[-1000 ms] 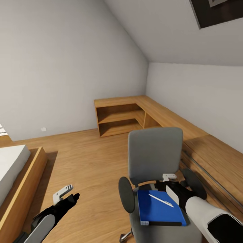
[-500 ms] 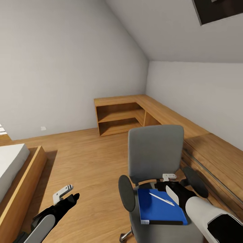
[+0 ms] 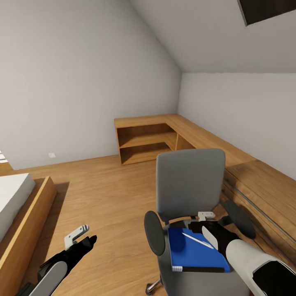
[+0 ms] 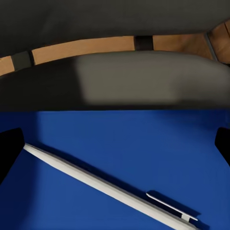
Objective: In the bedroom, organize the workspace by keeping the computer under the desk, ensuring the monitor is on the desk, placing the keyboard on the desk next to the monitor, placing the mouse on the desk next to the keyboard, moving the folder from the swivel chair onto the desk next to the mouse, stacking the notebook on top of the folder with the pen on top of the notebook, and positioning the swivel chair next to the desk.
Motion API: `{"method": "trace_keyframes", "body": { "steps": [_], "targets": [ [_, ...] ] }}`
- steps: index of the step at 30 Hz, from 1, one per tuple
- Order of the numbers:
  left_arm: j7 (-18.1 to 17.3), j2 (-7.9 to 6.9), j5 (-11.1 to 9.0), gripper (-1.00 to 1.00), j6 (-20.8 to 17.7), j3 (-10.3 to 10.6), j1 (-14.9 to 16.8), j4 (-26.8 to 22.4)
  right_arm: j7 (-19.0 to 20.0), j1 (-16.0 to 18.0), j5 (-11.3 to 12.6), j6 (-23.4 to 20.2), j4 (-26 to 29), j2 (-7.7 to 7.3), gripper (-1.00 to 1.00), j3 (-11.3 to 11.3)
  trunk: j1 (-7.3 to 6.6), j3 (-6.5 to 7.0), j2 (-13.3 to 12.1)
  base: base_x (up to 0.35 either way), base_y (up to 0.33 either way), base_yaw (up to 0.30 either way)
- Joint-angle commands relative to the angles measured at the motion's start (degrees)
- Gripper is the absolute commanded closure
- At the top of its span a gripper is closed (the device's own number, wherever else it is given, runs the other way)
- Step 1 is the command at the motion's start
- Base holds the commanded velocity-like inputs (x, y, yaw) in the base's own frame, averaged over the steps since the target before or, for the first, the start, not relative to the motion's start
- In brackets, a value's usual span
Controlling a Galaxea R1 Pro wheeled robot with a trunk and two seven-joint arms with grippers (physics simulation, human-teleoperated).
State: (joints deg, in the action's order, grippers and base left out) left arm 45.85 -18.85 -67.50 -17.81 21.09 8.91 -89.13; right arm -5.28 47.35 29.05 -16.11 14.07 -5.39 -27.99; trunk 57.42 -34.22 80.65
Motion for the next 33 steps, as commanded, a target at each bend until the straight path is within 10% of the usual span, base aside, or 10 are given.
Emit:
{"method": "trace_keyframes", "body": {
  "steps": [1, 33],
  "targets": [
    [0.4, -0.05, -0.2, -1.00, -0.1, 0.1, 0.1, -0.1, -0.3, 0.0, 0.5, -0.4, 0.1, -0.04, -1.00, -0.5, 0.23, -0.24, 0.4, 0.000, 0.000, 0.000],
    [0.4, -0.12, -0.3, -1.00, -0.2, 0.1, 0.1, -0.1, 0.1, 0.0, 0.4, -4.7, -1.0, 0.26, -1.00, -1.1, 0.66, -0.60, 1.3, 0.000, 0.000, 0.000]
  ]
}}
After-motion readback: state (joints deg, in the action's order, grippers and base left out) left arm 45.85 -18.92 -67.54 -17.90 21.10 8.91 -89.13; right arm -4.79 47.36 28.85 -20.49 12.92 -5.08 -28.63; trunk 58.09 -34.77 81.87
